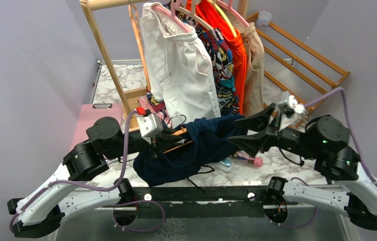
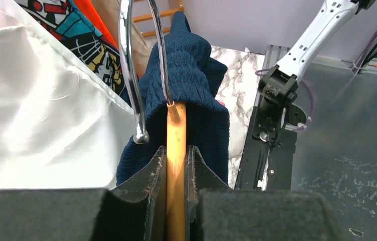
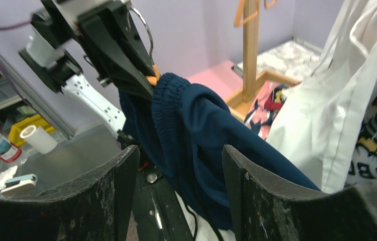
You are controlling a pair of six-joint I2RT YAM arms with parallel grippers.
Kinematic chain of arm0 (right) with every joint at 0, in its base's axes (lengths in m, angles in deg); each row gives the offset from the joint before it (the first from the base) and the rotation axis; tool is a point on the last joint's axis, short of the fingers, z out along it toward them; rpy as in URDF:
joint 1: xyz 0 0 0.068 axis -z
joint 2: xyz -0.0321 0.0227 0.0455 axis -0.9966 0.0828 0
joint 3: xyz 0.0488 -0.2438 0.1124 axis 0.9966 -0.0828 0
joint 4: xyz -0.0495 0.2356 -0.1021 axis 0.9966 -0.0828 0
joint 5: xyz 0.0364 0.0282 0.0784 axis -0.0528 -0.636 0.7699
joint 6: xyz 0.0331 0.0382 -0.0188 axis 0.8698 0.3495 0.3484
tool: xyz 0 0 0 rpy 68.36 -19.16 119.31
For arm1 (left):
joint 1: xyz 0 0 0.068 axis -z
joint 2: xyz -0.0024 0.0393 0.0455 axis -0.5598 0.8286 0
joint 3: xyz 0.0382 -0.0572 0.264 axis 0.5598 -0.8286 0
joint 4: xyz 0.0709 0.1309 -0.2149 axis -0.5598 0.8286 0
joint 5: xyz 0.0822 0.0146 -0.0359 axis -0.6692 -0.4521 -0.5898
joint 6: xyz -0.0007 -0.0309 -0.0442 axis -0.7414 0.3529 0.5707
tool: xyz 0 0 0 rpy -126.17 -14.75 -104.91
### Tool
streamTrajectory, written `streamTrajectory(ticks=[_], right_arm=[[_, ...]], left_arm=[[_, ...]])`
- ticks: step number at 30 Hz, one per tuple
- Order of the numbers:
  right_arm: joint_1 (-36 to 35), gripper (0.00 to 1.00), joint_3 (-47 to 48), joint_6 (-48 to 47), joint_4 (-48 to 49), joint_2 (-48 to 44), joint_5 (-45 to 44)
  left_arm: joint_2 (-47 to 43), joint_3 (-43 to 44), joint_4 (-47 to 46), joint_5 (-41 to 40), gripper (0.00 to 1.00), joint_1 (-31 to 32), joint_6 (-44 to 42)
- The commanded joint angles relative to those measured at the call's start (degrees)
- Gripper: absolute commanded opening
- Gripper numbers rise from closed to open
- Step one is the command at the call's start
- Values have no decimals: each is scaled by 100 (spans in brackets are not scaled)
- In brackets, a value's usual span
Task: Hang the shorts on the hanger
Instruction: Hang the shorts on the hanger.
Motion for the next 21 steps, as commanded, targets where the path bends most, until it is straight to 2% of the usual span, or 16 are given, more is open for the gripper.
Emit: streamTrajectory(ticks=[1,7,17,21], right_arm=[[-26,64,-311,175,151,251,-58],[-29,66,-602,253,805,423,-1],[-33,67,-621,104,793,651,-358],[-33,61,-640,96,834,744,-513]], left_arm=[[121,153,-429,-85,0,-14,88],[150,166,-440,-85,0,-15,88],[142,128,-454,-70,0,-15,79],[154,67,-508,-32,0,-14,79]])
